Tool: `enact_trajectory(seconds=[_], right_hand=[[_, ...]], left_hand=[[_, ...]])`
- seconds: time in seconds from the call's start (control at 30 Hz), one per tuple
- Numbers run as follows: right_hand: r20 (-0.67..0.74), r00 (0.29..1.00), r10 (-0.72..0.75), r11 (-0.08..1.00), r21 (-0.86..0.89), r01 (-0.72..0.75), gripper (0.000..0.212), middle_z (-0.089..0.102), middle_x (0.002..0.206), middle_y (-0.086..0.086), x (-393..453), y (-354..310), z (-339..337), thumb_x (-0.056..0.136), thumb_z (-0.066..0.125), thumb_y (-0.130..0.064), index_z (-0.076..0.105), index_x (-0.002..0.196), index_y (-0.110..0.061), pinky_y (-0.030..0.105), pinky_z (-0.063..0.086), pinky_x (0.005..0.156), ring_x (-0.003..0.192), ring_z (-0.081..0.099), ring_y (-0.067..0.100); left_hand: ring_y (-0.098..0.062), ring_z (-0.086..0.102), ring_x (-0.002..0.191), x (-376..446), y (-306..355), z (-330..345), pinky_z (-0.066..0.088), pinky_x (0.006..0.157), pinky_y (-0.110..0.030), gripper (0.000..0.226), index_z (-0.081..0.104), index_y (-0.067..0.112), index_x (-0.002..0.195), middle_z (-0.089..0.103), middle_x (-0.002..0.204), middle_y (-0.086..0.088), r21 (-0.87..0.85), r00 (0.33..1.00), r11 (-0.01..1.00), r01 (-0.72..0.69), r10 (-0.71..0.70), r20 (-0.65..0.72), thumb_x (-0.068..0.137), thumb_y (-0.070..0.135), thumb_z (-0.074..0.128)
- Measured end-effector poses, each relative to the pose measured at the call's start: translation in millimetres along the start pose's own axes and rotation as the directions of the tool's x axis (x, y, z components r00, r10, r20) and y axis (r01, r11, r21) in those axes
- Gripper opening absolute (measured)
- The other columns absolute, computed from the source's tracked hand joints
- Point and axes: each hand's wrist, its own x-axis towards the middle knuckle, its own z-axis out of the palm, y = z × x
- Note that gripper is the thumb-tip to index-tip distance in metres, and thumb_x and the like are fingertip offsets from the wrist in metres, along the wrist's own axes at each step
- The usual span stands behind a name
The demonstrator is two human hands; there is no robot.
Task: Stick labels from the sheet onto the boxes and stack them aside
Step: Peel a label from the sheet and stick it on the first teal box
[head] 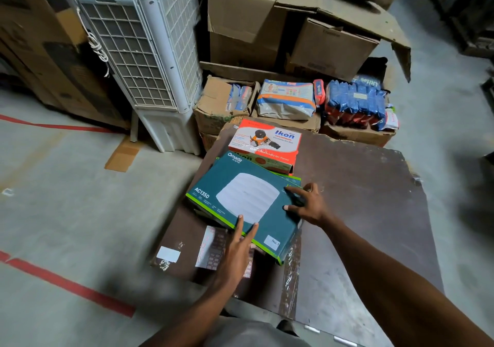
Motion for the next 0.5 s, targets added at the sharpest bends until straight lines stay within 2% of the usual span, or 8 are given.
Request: enact_trajectory(seconds=[0.03,0.1,0.17,0.23,0.3,0.4,0.5], right_hand=[[-0.019,1.000,-0.002,1.000,0.005,0.002,0.068,0.033,0.119,0.005,-3.0,-5.3,-0.7,0.081,0.077,-0.058,0.054,0.143,-0.043,0.047,0.042,0.112,0.120,0.040,0.028],[-0.048,0.999,-0.002,1.000,0.010,0.003,0.065,0.034,0.119,0.004,-9.8,-16.8,-4.9,0.080,0.075,-0.061,0.057,0.140,-0.044,0.048,0.042,0.111,0.121,0.041,0.028],[-0.060,0.998,-0.009,1.000,0.001,0.009,0.060,0.036,0.120,0.003,-17.9,-31.2,-15.8,0.082,0.074,-0.061,0.060,0.137,-0.043,0.046,0.043,0.109,0.122,0.043,0.028],[-0.063,0.998,-0.026,1.000,-0.015,0.025,0.053,0.038,0.119,0.003,-26.6,-47.3,-31.1,0.085,0.074,-0.057,0.064,0.133,-0.039,0.042,0.045,0.106,0.120,0.044,0.024],[-0.063,0.997,-0.034,0.999,-0.021,0.033,0.046,0.041,0.119,0.001,-33.9,-64.0,-48.4,0.086,0.073,-0.055,0.067,0.129,-0.038,0.037,0.047,0.100,0.117,0.045,0.020],[-0.118,0.992,-0.041,0.998,-0.054,0.034,0.037,0.049,0.119,-0.002,-42.1,-87.2,-76.1,0.088,0.065,-0.059,0.071,0.120,-0.040,0.033,0.047,0.087,0.111,0.049,0.016],[-0.225,0.974,-0.015,1.000,0.023,0.021,0.049,0.069,0.113,-0.005,-54.5,-107.1,-102.3,0.080,0.051,-0.064,0.076,0.112,-0.036,0.033,0.051,0.076,0.099,0.062,0.017]], left_hand=[[-0.012,0.062,0.119,-1.9,-2.2,-3.4,0.042,0.066,-0.018,0.090,0.039,0.035,0.154,-0.001,0.169,0.009,-0.020,0.999,1.000,-0.011,0.010,-0.044,0.087,-0.023,0.045],[-0.012,0.059,0.126,-5.2,-7.3,-8.9,0.054,0.082,-0.020,0.085,0.044,0.032,0.152,0.011,0.169,0.005,-0.058,0.991,0.997,-0.049,0.041,-0.126,0.088,-0.023,0.046],[-0.008,0.059,0.128,-11.1,-8.1,-17.7,0.054,0.095,-0.020,0.078,0.047,0.031,0.151,0.016,0.169,0.008,-0.121,0.983,0.989,-0.086,0.065,-0.172,0.093,-0.020,0.044],[0.002,0.064,0.114,-18.9,-2.1,-29.6,0.056,0.090,-0.019,0.075,0.050,0.032,0.149,0.022,0.167,0.010,-0.201,0.976,0.975,-0.089,0.046,-0.211,0.095,-0.018,0.041],[0.011,0.064,0.102,-26.7,11.8,-44.5,0.050,0.081,-0.010,0.069,0.056,0.025,0.145,0.032,0.163,0.005,-0.274,0.965,0.957,-0.098,0.023,-0.263,0.095,-0.019,0.041],[0.022,0.056,0.109,-27.5,36.2,-72.0,0.044,0.087,-0.004,0.054,0.062,0.007,0.136,0.044,0.152,-0.001,-0.441,0.942,0.888,-0.130,-0.029,-0.336,0.096,-0.021,0.041],[0.010,0.057,0.121,-14.9,51.9,-101.8,0.045,0.100,-0.011,0.046,0.069,0.012,0.129,0.057,0.143,0.003,-0.540,0.912,0.823,-0.175,-0.070,-0.403,0.100,-0.014,0.044]])
